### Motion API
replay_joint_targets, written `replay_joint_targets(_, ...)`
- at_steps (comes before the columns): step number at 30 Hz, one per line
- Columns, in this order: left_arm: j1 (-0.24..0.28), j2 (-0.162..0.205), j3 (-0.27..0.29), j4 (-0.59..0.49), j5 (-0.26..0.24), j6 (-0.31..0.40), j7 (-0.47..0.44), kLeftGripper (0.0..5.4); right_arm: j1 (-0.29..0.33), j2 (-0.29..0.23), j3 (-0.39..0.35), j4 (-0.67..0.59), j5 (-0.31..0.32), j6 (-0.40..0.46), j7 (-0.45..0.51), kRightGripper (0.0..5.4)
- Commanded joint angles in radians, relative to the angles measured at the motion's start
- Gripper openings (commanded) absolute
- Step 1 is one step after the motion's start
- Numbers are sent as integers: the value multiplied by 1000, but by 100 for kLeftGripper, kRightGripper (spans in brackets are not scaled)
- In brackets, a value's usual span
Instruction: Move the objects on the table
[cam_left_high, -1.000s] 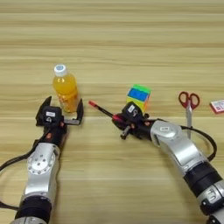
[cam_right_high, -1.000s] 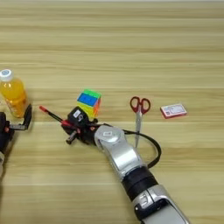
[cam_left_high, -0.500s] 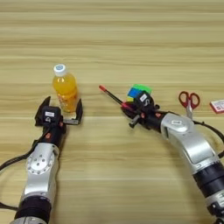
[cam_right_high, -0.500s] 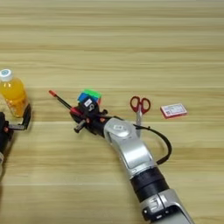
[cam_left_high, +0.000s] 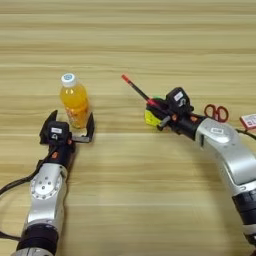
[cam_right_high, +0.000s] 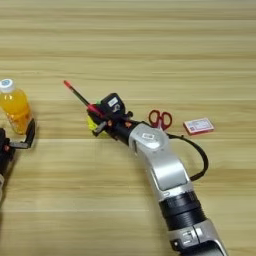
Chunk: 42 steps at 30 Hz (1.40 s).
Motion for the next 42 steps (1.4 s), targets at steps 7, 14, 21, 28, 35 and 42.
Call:
replay_joint_targets(7,-2,-6,-6,-9,0,16,7,540,-23,-74,-156,61,21,-37,-74,77)
replay_joint_targets(14,-2,-9,-8,-16,3,19,12,540,-1,-131,-235,116,30,-63,-93,77)
replay_joint_targets(21,0,-12,-9,-29,3,24,15,540,30,-165,-276,158,22,-88,-116,77)
replay_joint_targets(28,7,-14,-8,-49,2,31,20,540,69,-190,-294,150,17,-73,-144,77)
replay_joint_targets(35,9,-15,-6,-61,-3,35,22,540,93,-206,-301,164,20,-53,-165,77)
replay_joint_targets(42,10,-16,-6,-65,-3,38,20,540,88,-198,-297,225,18,-61,-181,77)
